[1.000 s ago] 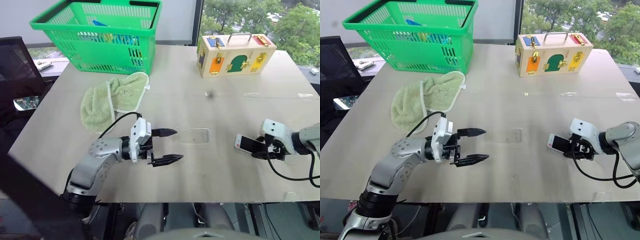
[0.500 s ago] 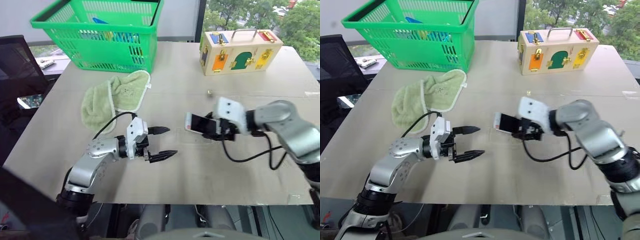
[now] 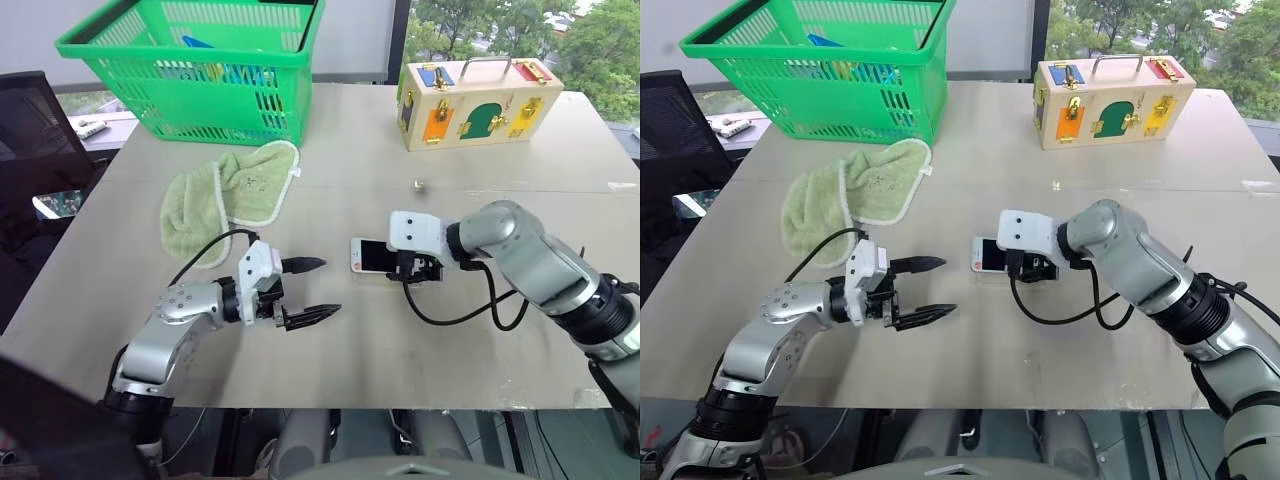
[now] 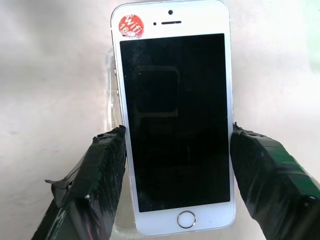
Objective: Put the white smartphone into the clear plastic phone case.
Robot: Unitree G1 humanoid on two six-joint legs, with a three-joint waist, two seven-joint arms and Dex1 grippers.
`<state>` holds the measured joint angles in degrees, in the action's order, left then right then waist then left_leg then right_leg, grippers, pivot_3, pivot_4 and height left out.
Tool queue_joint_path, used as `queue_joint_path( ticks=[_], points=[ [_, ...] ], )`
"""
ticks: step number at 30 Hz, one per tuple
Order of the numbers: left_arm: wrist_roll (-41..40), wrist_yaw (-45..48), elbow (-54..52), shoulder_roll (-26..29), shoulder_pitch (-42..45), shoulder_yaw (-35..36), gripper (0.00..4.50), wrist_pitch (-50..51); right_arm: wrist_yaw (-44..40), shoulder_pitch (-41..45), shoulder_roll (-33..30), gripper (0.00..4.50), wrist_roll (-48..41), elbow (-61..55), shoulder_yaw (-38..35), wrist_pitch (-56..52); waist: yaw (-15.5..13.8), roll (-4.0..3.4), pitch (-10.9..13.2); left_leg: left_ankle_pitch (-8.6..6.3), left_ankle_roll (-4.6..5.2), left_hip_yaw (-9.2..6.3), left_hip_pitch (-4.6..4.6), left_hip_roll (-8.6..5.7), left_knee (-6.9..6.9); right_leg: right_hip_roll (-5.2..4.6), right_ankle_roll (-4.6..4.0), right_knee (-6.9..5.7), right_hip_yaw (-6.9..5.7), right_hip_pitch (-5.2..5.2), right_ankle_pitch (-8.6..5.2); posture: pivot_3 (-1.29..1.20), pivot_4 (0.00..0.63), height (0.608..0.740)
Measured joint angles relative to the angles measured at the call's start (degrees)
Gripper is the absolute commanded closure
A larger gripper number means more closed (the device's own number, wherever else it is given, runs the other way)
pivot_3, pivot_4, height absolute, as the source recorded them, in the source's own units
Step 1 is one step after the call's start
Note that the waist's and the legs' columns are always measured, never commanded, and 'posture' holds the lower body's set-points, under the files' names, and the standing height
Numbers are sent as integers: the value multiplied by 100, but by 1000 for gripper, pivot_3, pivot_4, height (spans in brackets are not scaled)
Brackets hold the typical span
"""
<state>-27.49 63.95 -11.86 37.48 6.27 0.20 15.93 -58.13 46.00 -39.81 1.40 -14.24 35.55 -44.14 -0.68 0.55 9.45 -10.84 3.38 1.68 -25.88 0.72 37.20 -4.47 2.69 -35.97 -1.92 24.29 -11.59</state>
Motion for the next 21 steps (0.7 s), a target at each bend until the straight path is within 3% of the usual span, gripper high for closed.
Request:
queue_joint_path(
  ticks=[10, 21],
  points=[
    [-76, 202, 121, 148, -201, 207, 0, -125, -364, 63, -40, 1627, 464, 244, 216, 164, -5, 0, 0, 0, 0, 0, 0, 0, -1, 1, 0, 0, -1, 1, 0, 0, 150, 740],
    [-72, 201, 143, 151, -212, 222, 0, -253, -880, 152, -320, 1627, 647, -301, 295, -510, -2, -1, 1, -10, -17, 1, -2, 1, -4, -10, 0, 0, 0, 7, 0, 0, 150, 740]
  ],
)
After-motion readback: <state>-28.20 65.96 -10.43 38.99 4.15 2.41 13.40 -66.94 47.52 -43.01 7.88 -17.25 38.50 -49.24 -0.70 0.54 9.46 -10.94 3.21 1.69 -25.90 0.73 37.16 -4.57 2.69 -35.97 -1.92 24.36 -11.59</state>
